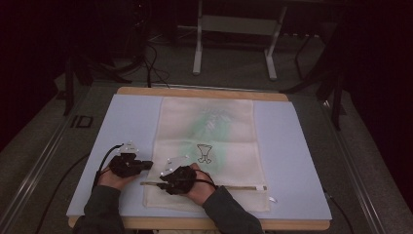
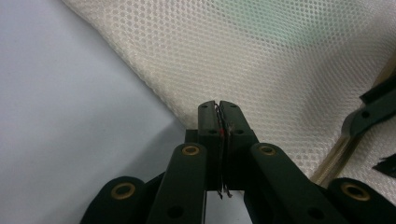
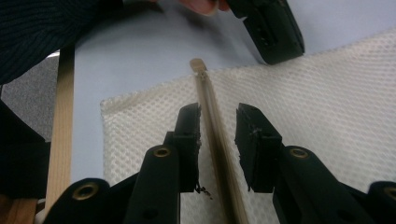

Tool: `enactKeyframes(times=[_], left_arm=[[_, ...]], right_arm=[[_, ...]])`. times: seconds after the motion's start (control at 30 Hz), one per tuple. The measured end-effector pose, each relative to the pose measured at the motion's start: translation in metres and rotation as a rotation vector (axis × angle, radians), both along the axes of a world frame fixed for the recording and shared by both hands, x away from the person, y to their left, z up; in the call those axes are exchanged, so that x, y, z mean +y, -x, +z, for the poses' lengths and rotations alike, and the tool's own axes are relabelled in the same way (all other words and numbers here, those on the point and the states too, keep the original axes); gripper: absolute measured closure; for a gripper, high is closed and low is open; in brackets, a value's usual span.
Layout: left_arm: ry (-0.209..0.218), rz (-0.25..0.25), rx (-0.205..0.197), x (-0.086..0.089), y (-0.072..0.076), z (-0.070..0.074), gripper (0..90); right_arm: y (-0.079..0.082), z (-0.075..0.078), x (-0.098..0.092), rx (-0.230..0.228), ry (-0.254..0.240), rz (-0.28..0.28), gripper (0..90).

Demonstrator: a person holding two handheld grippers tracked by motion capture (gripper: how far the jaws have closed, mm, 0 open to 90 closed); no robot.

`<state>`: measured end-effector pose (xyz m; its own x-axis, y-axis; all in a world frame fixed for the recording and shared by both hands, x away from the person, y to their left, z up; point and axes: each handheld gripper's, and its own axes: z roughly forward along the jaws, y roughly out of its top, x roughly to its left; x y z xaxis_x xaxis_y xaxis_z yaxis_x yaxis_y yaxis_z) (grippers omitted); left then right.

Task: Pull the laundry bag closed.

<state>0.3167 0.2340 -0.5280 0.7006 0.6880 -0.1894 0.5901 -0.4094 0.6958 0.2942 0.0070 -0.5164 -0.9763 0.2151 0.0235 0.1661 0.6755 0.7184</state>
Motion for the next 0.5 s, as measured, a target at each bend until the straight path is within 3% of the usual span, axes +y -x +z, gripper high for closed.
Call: enactKeyframes(times=[0.5], left_arm=[[0.011,0.008,0.000,0.004,0.000,0.001,86.9]], right_arm=[[-0.001,-0.004,0.024,0.006,0.004,0.029,69.9]])
